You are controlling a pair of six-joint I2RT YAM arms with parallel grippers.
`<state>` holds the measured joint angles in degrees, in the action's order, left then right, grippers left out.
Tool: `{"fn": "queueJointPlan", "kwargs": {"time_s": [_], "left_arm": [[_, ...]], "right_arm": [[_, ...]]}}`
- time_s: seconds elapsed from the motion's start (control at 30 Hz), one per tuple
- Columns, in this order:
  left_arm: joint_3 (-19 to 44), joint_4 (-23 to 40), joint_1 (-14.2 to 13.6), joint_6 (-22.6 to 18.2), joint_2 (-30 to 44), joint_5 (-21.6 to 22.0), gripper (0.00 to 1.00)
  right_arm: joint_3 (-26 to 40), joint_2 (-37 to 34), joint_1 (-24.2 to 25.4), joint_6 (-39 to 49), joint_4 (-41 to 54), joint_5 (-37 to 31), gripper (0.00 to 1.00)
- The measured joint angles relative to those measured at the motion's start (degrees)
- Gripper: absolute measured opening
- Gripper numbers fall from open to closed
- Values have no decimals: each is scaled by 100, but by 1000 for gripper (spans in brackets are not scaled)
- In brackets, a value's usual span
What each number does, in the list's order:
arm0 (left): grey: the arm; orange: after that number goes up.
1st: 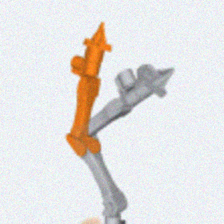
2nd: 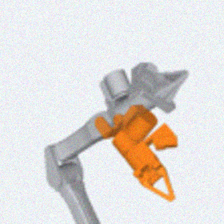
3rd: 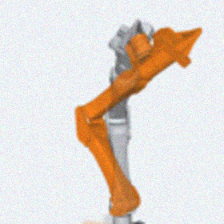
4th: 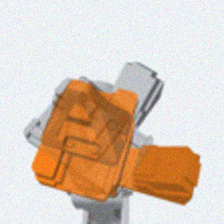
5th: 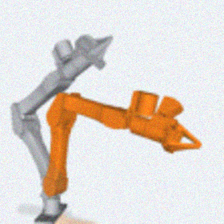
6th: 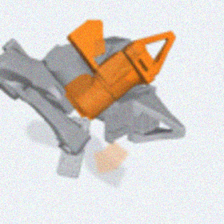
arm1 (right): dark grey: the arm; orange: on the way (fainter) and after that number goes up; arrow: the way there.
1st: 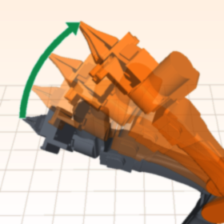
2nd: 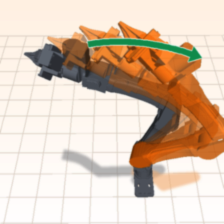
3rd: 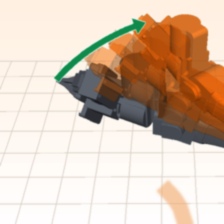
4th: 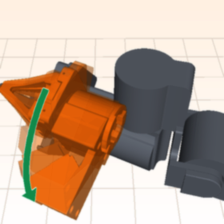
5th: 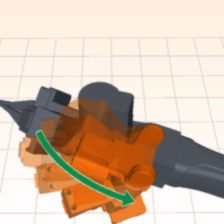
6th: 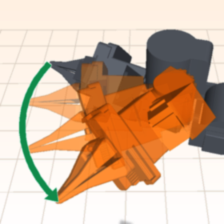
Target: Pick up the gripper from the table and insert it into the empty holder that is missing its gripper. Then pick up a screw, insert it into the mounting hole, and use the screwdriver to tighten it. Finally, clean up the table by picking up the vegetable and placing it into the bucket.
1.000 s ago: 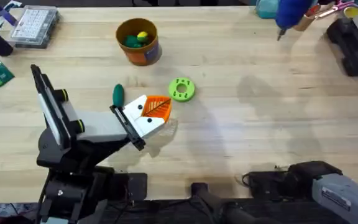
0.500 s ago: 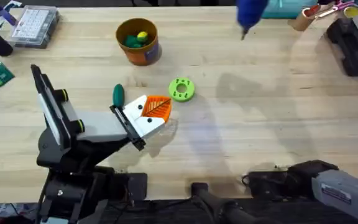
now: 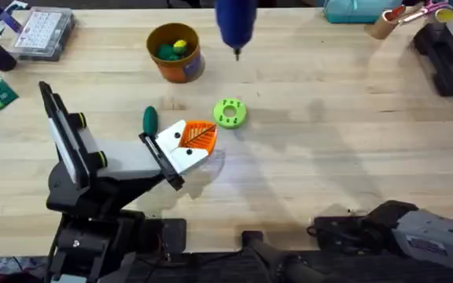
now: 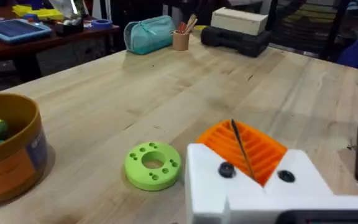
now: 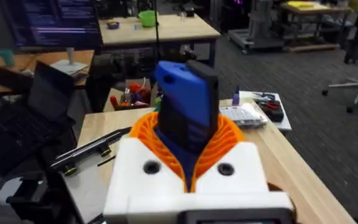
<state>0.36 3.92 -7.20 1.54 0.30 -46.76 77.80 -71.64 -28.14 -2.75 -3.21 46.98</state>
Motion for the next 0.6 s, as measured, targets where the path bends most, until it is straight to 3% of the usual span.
{"fn": "queueJointPlan", "kwargs": {"time_s": [0.43, 0.6], "left_arm": [[0, 0, 0, 2, 0, 1, 17], [0, 0, 0, 2, 0, 0, 17]], "right_arm": [[-1411, -75, -631, -826, -2941, 72, 27], [-1644, -186, -901, -963, -3305, 95, 27]]}}
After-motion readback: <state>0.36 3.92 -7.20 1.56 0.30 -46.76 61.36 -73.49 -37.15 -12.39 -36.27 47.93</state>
